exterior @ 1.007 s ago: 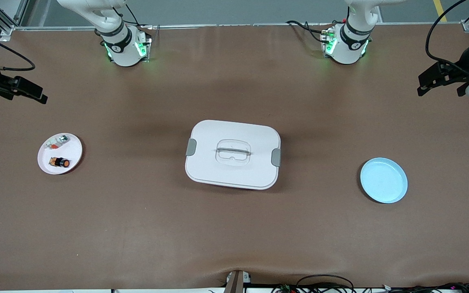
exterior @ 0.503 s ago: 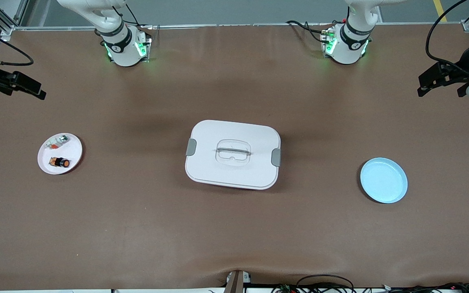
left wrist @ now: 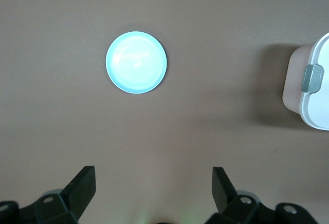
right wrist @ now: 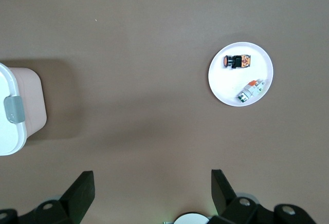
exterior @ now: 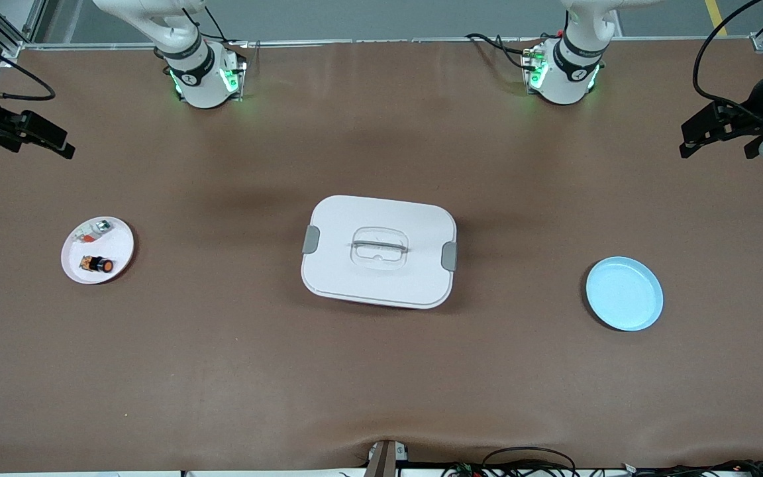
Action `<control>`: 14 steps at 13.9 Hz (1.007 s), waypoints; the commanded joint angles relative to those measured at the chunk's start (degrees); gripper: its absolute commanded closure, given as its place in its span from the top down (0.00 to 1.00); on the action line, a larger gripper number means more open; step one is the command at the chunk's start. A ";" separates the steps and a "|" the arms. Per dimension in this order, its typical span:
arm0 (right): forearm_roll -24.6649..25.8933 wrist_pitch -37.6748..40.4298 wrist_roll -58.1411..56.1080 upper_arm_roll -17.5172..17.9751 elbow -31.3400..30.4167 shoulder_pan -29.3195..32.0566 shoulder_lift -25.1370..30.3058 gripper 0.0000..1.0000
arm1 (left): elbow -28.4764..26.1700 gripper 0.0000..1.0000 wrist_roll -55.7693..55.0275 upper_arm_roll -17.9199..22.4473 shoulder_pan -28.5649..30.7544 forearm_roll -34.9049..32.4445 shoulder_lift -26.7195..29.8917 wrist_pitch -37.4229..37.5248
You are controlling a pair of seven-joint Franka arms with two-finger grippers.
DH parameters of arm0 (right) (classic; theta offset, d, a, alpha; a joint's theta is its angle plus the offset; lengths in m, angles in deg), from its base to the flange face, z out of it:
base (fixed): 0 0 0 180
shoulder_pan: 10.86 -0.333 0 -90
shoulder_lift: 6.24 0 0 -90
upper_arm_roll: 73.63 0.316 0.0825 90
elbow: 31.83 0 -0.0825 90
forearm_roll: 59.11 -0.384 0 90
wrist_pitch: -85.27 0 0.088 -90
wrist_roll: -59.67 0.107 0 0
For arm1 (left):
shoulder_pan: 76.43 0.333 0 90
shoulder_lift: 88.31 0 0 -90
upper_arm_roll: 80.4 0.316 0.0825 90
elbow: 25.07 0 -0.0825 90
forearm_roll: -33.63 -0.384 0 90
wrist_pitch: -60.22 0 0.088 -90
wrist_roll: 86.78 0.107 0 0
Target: Transfer orange switch to right arm and place
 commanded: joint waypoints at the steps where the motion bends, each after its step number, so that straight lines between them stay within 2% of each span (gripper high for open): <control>1: -0.55 -1.19 -0.79 0.56 -1.63 0.59 1.54 1.00 | 1.27 1.00 -0.78 -0.04 0.05 0.85 -0.56 0.19; 10: 0.59 -3.13 -2.46 0.56 -1.54 0.68 1.46 1.00 | 1.27 1.00 -0.96 -0.04 -0.21 1.28 -0.56 0.19; 14: 0.59 -3.48 -4.30 0.38 -1.63 1.12 1.28 1.00 | 1.27 1.00 -5.00 -0.30 -0.30 1.29 -0.56 0.19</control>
